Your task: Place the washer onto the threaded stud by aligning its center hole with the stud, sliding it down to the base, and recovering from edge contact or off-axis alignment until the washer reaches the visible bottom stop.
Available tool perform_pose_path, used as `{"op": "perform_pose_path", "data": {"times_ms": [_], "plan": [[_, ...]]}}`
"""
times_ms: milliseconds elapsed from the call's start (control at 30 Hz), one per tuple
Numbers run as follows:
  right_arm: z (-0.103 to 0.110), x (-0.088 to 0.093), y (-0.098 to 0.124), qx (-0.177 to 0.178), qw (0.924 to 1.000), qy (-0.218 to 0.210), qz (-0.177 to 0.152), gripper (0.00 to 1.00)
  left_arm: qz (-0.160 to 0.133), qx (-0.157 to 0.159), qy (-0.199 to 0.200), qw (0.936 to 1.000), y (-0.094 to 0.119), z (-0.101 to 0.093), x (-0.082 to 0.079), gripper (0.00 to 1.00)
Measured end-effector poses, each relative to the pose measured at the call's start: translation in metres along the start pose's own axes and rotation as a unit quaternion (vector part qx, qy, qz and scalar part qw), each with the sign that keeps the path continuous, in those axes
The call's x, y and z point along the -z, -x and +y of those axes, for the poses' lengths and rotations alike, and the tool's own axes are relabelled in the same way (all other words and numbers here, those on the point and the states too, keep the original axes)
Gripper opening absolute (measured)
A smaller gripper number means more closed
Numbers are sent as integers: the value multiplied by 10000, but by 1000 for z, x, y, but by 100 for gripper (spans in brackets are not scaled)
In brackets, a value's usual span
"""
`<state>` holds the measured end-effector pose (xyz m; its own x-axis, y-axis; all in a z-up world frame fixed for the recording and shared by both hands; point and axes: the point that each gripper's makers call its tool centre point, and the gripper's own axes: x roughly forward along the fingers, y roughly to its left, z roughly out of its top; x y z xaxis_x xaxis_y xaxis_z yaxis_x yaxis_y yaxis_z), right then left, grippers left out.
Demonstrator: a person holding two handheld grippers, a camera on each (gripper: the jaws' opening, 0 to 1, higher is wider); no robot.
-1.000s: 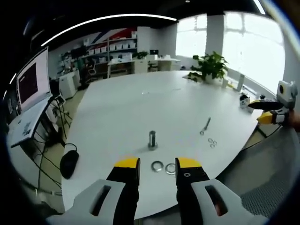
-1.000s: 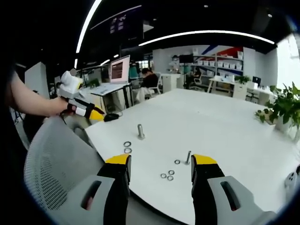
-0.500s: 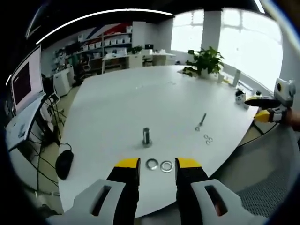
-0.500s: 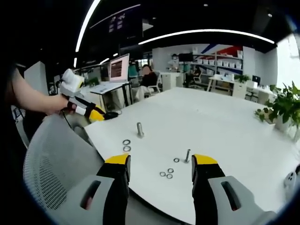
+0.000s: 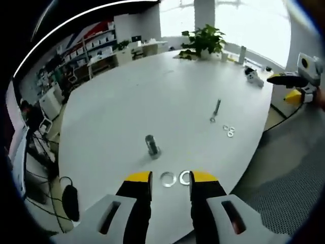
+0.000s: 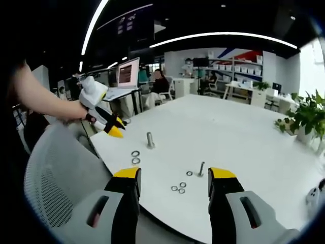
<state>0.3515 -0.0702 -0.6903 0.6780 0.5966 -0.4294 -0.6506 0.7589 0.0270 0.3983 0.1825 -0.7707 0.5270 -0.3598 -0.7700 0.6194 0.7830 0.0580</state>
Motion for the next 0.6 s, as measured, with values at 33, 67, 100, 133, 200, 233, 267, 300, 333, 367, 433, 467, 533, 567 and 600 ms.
{"op": "perform_pose_path", "data": {"times_ms": [33,67,100,133,200,233,267,300,333,367,433,467,533,567,600], "plan": [[0,0,0,5,10000,-5,5,55,66,64,-58,9999,-4,-1,1,27],[-1,1,0,18,10000,-13,15,55,95,124,-72,9999,-7,-2,2,26],[-1,1,0,28,10000,-16,21,55,122,175,-155,9997,-11,-3,1,25],[-2,2,0,39,10000,-28,30,55,158,219,-223,9994,-13,-4,2,24],[-2,2,0,55,10000,-41,35,55,366,300,-290,9985,-20,-3,8,24],[-3,2,1,65,10000,-55,36,55,414,350,-311,9980,-22,-4,10,24],[-3,2,1,72,9999,-66,39,56,470,384,-325,9976,-25,-4,12,24],[-3,2,1,81,9999,-79,44,56,575,438,-377,9967,-29,-5,15,25],[-3,2,1,86,9999,-78,47,56,635,463,-426,9960,-31,-5,17,25],[-3,3,1,88,9999,-65,58,56,668,501,-490,9953,-36,1,21,25],[-3,3,0,78,9999,-21,88,56,739,546,-543,9943,-39,-1,22,25],[-2,3,0,73,9999,-3,95,56,826,571,-582,9932,-42,-1,25,25],[-2,3,-1,60,9999,28,104,56,923,640,-662,9915,-46,-1,28,26],[-2,4,0,65,9999,37,108,55,1007,678,-721,9900,-48,-1,31,27],[-3,4,0,84,9999,35,126,55,1132,704,-849,9874,-50,0,34,27]]}}
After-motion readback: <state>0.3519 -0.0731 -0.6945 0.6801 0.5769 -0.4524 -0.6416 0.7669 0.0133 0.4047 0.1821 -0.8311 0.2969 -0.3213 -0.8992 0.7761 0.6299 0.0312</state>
